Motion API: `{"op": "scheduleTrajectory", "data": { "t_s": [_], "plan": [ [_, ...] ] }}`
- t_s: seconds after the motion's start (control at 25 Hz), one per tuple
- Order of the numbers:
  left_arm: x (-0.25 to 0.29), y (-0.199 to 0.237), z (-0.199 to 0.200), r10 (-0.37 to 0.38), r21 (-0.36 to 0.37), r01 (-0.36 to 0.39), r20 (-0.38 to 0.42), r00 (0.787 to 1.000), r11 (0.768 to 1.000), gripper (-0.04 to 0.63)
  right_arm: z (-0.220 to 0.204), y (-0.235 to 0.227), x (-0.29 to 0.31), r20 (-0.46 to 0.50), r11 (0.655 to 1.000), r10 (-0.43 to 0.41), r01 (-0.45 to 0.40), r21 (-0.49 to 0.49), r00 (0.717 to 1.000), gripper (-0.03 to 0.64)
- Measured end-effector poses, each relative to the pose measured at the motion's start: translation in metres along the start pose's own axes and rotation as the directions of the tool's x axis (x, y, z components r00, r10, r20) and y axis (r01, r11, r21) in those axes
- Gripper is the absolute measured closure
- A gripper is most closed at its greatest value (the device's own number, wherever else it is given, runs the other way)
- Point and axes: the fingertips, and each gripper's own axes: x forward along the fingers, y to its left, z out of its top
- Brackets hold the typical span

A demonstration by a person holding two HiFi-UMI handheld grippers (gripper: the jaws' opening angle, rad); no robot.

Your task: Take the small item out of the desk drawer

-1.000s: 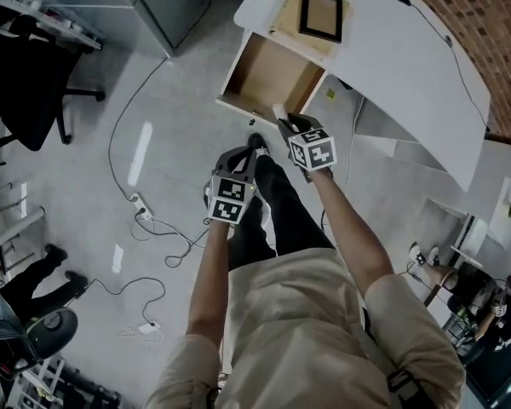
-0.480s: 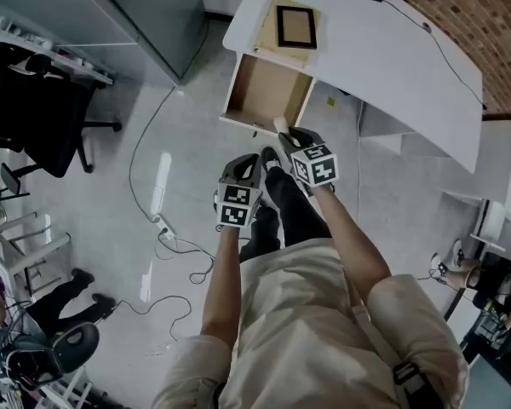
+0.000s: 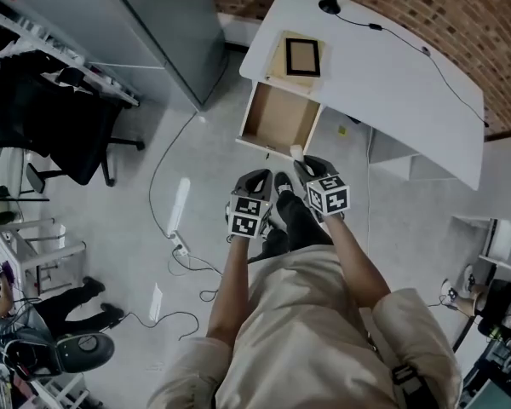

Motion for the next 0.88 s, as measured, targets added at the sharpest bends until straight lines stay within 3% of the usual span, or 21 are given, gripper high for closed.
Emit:
{"op": "scheduleTrajectory", "data": {
  "t_s": [0.48,0.72,0.88],
  "plan": [
    [-0.025,-0.015,0.025,0.012,0.041,-0.013,0.024,1.0,0.999,0.58,0.017,0.027,-0.036,0.084,1.0,0.009,-0.01,0.011,0.996,0.489],
    [-0.033,-0.012,0.032,0.017,0.021,-0.018,0.045,0.999,1.0,0.58,0.02,0.032,-0.047,0.128,0.999,0.006,-0.012,0.046,0.992,0.489],
    [-0.028,-0.017,0.041,-0.021,0.077,0.019,0.038,0.999,0.997,0.58,0.022,0.026,-0.055,0.137,0.999,0.006,-0.011,0.04,0.99,0.489]
  ]
}}
